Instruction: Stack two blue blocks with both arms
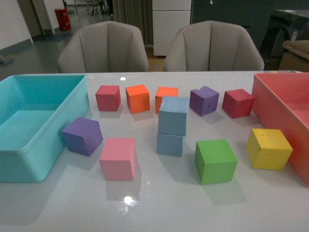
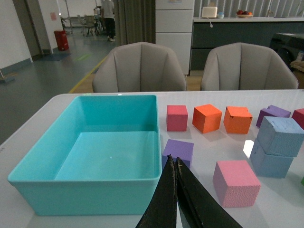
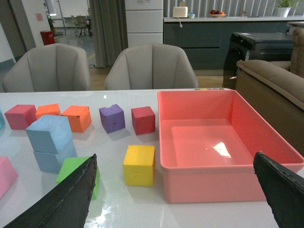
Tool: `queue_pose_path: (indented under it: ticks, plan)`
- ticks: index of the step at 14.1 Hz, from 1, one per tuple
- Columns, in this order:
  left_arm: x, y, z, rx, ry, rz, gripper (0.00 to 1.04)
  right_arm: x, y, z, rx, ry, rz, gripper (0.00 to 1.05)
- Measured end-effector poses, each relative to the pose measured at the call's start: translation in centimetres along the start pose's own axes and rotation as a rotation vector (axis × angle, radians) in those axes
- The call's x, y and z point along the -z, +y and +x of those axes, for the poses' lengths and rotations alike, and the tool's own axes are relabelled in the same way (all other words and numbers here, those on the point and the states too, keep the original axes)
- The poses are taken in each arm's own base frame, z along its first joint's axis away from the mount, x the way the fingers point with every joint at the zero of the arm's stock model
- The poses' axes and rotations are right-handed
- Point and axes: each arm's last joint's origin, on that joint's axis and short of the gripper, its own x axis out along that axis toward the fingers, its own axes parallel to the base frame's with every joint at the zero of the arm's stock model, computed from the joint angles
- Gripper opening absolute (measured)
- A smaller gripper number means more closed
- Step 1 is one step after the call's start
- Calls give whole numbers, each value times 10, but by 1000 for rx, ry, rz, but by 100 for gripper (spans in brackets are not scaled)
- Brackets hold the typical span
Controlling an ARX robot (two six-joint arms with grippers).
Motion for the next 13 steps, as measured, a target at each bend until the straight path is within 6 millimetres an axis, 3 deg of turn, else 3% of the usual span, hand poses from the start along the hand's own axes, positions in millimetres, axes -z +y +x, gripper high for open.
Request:
queue_pose_path:
  ticks: [5, 7, 11, 13]
  plan:
    - [3, 0, -14, 0, 6, 0, 3, 0, 0, 0, 0, 0, 0, 98]
    - [3, 0, -14, -1, 10, 0, 28, 0, 0, 0, 0, 0, 0, 98]
    - [3, 0, -14, -1, 11, 0, 50, 0, 0, 0, 0, 0, 0, 98]
    - [3, 0, -14, -1, 10, 0, 77, 0, 0, 0, 0, 0, 0, 98]
